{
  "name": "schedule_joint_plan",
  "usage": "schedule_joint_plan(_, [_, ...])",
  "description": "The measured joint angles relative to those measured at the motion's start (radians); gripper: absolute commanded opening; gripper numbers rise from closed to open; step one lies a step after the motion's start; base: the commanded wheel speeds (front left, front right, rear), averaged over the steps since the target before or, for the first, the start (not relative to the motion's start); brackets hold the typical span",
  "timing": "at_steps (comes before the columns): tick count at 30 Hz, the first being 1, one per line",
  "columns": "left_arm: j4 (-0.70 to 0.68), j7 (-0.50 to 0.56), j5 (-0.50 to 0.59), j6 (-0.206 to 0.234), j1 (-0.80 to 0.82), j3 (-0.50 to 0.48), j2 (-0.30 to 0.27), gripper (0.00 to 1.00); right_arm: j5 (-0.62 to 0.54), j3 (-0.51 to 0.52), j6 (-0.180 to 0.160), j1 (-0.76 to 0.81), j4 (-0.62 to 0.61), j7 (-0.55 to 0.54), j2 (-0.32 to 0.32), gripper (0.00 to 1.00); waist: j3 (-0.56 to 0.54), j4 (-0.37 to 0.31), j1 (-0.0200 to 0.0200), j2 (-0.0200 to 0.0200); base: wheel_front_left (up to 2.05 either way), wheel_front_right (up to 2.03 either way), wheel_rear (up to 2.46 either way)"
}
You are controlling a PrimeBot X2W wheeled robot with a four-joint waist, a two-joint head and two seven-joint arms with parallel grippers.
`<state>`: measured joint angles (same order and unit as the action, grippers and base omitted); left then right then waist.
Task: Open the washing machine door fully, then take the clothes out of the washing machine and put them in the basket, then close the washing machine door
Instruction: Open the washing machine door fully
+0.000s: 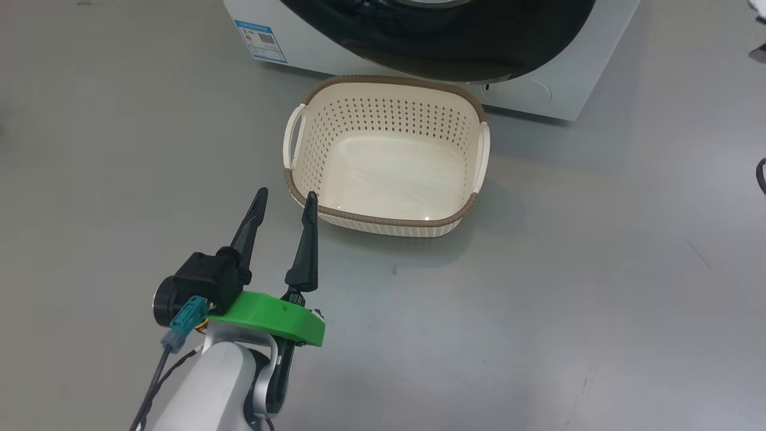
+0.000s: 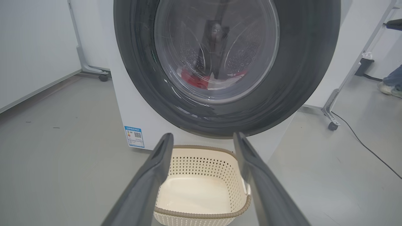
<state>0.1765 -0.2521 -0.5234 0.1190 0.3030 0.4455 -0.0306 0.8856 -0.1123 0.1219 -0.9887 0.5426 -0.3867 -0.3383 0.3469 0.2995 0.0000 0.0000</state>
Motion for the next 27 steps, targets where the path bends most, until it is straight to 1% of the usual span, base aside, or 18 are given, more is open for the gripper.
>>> schedule_joint_plan(4, [0.0,0.0,0.007,0.0,-0.006,-0.019,0.0,1.0,-0.097,-0.092,0.0,0.066,-0.125,0.086,-0.049,0.0,-0.013,-0.019,0.0,0.0,0.0,0.0,0.0])
schedule_joint_plan(7, [0.0,0.0,0.008,0.0,-0.016,-0.025,-0.001,1.0,-0.117,-0.111,0.0,0.126,-0.174,0.147,-0.065,0.0,-0.022,-0.033,0.0,0.0,0.0,0.0,0.0])
schedule_joint_plan(14, [0.005,0.0,0.017,0.0,-0.026,-0.032,-0.001,1.0,-0.174,-0.124,0.0,0.277,-0.211,0.254,-0.093,0.0,-0.045,-0.056,0.0,0.0,0.0,0.0,0.0])
schedule_joint_plan(18, [0.007,0.0,0.023,0.0,-0.034,-0.043,-0.001,1.0,-0.202,-0.114,0.0,0.357,-0.231,0.318,-0.095,0.0,-0.062,-0.07,0.0,0.0,0.0,0.0,0.0])
schedule_joint_plan(19, [0.008,0.0,0.024,0.0,-0.038,-0.047,-0.001,1.0,-0.202,-0.112,0.0,0.376,-0.237,0.332,-0.094,0.39,-0.066,-0.073,0.0,0.0,0.0,0.0,0.0])
schedule_joint_plan(20, [0.008,0.0,0.024,0.0,-0.043,-0.05,-0.001,1.0,-0.207,-0.111,0.0,0.395,-0.242,0.347,-0.093,0.99,-0.07,-0.076,0.0,0.0,0.0,0.0,0.0])
schedule_joint_plan(25, [0.012,0.0,0.025,0.0,-0.055,-0.053,-0.002,1.0,-0.239,-0.114,-0.002,0.492,-0.259,0.397,-0.089,1.0,-0.089,-0.091,0.0,0.0,0.0,0.0,0.0])
schedule_joint_plan(27, [0.011,0.0,0.031,0.0,-0.059,-0.055,-0.002,1.0,-0.254,-0.113,-0.015,0.527,-0.267,0.411,-0.087,1.0,-0.096,-0.095,0.0,0.0,0.0,0.0,0.0])
